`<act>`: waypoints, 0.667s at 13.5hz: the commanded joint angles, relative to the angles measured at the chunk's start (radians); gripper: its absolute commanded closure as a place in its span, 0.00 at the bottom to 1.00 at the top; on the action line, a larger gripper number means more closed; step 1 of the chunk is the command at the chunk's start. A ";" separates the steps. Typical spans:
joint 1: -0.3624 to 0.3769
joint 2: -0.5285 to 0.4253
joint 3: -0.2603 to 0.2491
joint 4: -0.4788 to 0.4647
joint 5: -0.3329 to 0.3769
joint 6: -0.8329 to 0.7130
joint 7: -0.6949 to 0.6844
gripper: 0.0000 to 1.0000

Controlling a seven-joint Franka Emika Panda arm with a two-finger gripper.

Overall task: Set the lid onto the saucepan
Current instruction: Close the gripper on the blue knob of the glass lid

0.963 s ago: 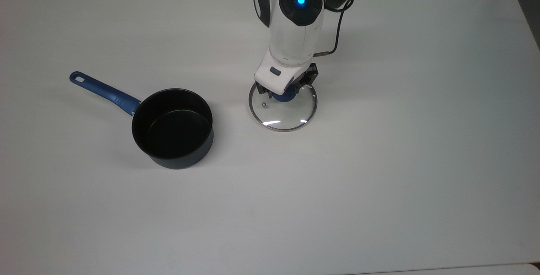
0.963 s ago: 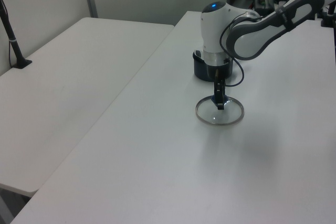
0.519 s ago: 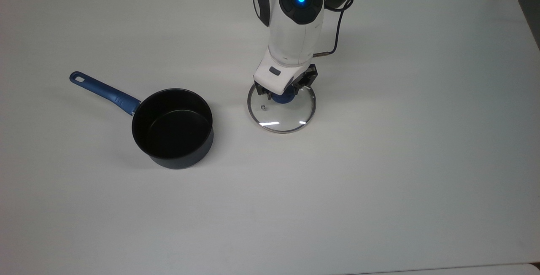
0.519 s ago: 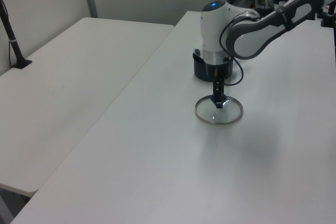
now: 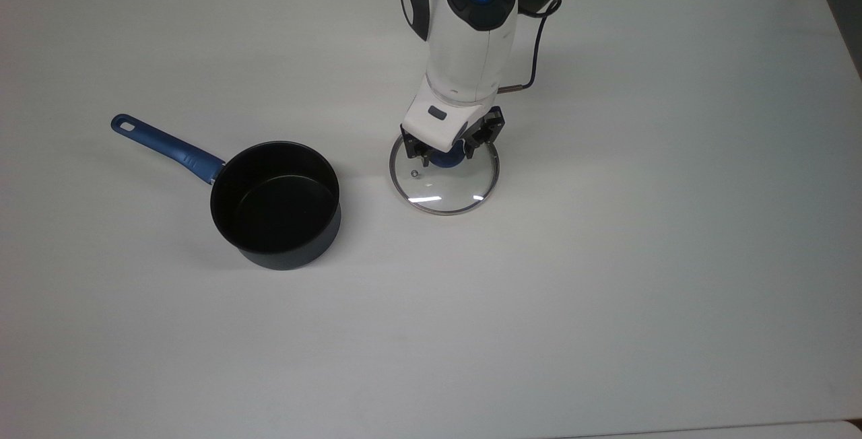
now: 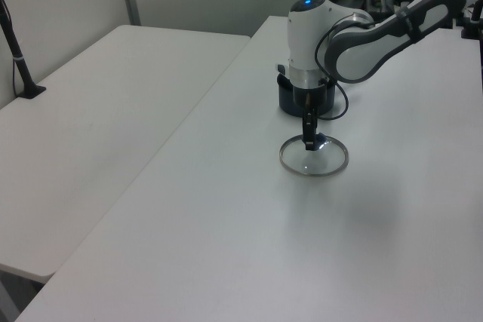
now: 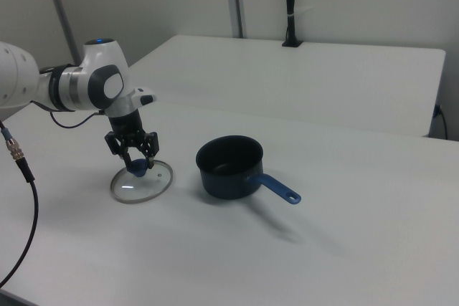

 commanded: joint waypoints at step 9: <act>0.002 -0.035 -0.013 -0.011 -0.020 -0.053 -0.117 0.35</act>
